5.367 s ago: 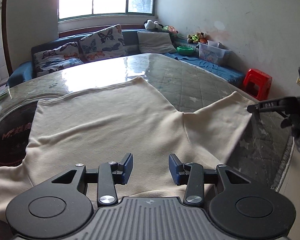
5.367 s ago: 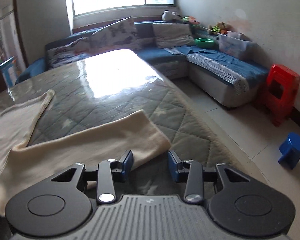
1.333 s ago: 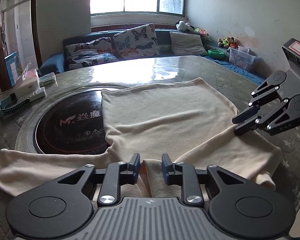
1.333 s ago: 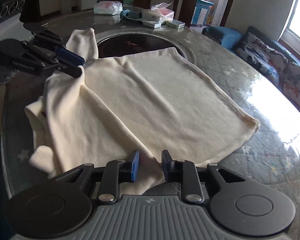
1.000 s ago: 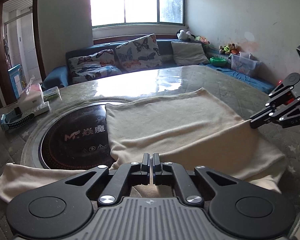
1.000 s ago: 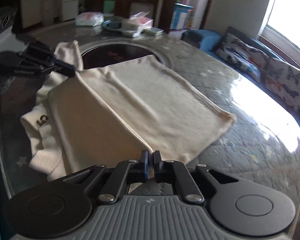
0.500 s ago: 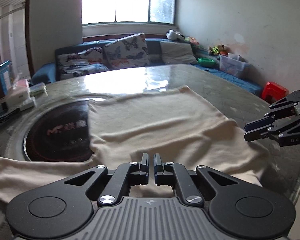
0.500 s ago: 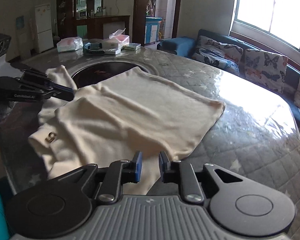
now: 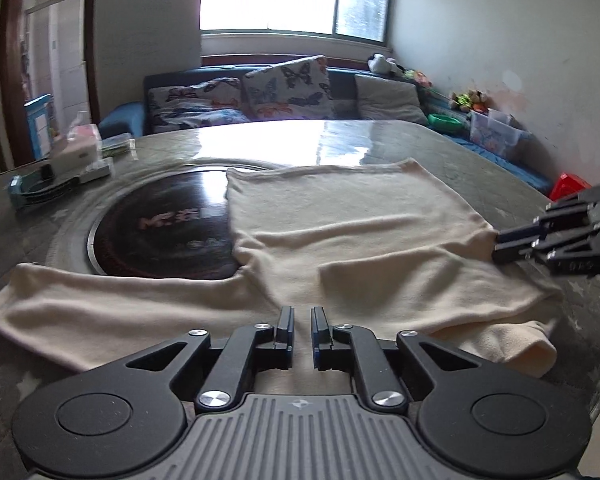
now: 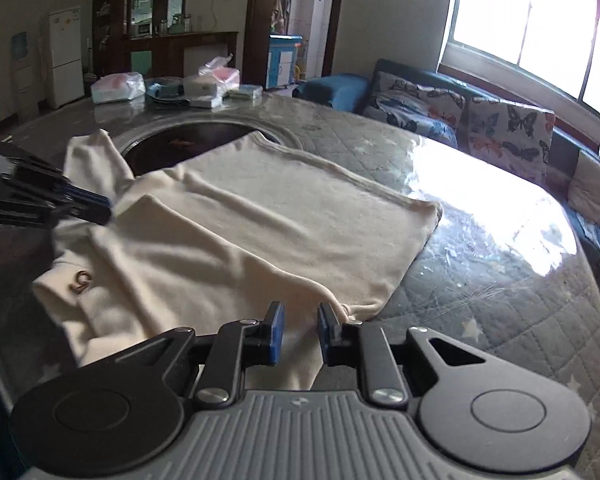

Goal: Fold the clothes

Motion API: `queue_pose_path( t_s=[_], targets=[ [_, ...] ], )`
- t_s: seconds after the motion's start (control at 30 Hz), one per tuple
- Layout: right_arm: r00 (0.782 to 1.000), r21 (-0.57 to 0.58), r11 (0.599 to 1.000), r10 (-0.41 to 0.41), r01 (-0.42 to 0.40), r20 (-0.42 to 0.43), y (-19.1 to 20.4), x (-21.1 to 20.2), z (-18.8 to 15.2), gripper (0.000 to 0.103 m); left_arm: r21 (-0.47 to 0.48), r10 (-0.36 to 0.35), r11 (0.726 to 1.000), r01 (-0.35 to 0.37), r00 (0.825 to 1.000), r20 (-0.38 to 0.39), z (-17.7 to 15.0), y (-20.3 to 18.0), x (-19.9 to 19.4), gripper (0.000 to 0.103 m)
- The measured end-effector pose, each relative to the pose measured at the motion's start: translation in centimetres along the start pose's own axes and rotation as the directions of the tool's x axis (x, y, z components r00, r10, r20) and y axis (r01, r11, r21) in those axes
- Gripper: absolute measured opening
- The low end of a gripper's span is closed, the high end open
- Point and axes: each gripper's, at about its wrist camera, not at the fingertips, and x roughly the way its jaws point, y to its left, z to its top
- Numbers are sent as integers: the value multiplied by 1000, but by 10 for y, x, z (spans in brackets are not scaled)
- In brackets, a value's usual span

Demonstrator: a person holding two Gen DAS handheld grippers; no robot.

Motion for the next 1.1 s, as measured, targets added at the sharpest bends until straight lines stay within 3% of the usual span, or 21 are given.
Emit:
queue_pose_path(
  t_s=[0.17, 0.23, 0.37, 0.43, 0.57, 0.73, 0.87, 1.0, 1.07, 1.1],
  targets=[
    [1000, -91, 996, 4, -1, 29, 25, 4, 8, 20, -81, 140, 987, -139, 990, 10, -1, 36, -15, 18],
    [999, -109, 994, 30, -27, 31, 36, 8, 13, 23, -127, 213, 969, -212, 977, -4, -2, 53, -17, 32],
    [994, -162, 982, 100, -93, 36, 63, 17, 24, 22, -210, 333, 919, -335, 942, -46, -5, 85, -19, 35],
    [988, -187, 972, 148, -139, 37, 78, 21, 30, 22, -246, 379, 891, -382, 923, -61, -6, 99, -21, 44],
    [975, -224, 952, 221, -208, 32, 106, 34, 39, 22, -295, 467, 833, -468, 881, -77, -6, 121, -23, 45],
    [965, -268, 932, 262, -244, 33, 129, 40, 42, 22, -374, 519, 768, -520, 847, -112, -3, 147, -19, 45],
    [963, -266, 933, 264, -242, 48, 129, 32, 46, 23, -403, 529, 747, -529, 840, -124, -2, 159, -15, 44],
    [967, -263, 938, 247, -225, 56, 124, 26, 48, 23, -428, 502, 749, -506, 855, -132, -3, 165, -8, 39],
    [969, -248, 944, 241, -219, 61, 118, 22, 47, 23, -435, 502, 748, -501, 856, -123, -4, 166, -7, 32],
    [970, -238, 948, 232, -211, 66, 114, 19, 46, 23, -440, 501, 748, -497, 858, -117, -5, 166, -6, 16]
  ],
)
